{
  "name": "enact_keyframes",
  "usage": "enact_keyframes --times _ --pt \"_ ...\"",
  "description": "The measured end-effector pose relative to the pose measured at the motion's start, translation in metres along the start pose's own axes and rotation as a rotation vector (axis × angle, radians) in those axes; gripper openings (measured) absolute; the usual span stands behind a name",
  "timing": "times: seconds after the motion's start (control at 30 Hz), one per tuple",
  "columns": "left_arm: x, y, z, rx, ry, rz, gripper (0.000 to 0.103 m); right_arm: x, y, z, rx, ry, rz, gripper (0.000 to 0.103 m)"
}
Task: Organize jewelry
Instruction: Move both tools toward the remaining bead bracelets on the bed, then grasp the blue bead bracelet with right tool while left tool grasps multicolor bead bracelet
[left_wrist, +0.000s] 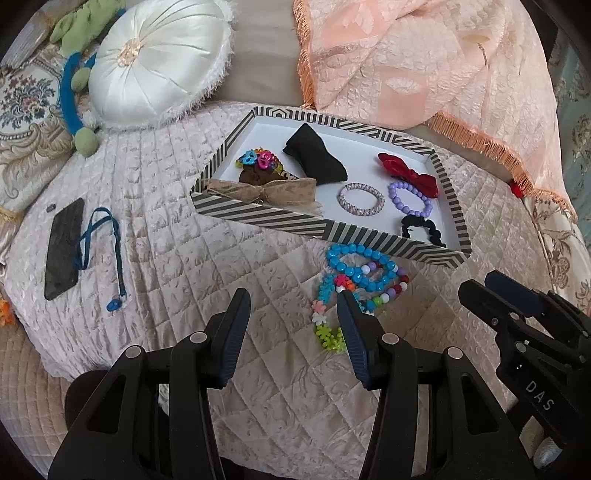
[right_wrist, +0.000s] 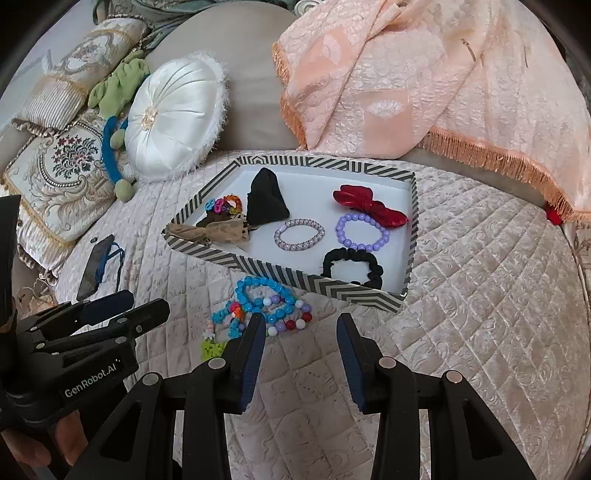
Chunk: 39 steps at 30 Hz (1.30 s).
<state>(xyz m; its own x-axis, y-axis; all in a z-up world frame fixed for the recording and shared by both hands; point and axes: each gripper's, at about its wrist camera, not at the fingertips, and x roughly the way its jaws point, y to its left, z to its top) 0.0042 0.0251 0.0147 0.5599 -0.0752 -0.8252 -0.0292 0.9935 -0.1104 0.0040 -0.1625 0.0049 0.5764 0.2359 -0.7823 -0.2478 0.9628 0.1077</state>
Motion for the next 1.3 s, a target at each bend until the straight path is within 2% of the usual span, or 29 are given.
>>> enact_keyframes --times 0.37,0.67,1.0,1.07,1.13,1.3 --pt "0.018 0.044 0.002 -0.127 0.07 -0.032 0.049 0.022 -0.017 -0.012 0.041 0.067 0.028 0.038" --pt "0.035 0.045 -0.002 -0.116 0.124 -0.059 0.049 0.045 -0.014 -0.004 0.024 0.074 0.123 0.038" --pt "0.048 0.062 0.001 -0.154 0.145 -0.056 0.049 0.096 0.002 0.017 -0.042 0.123 0.112 0.033" --pt "0.051 0.063 0.002 -0.154 0.152 -0.061 0.049 0.104 0.001 0.018 -0.05 0.136 0.111 0.026" --pt "0.053 0.063 0.003 -0.15 0.156 -0.065 0.049 0.11 -0.002 0.017 -0.049 0.145 0.12 0.012" --pt "0.057 0.054 0.01 -0.126 0.154 -0.092 0.049 0.083 -0.015 0.016 -0.044 0.098 0.164 0.008"
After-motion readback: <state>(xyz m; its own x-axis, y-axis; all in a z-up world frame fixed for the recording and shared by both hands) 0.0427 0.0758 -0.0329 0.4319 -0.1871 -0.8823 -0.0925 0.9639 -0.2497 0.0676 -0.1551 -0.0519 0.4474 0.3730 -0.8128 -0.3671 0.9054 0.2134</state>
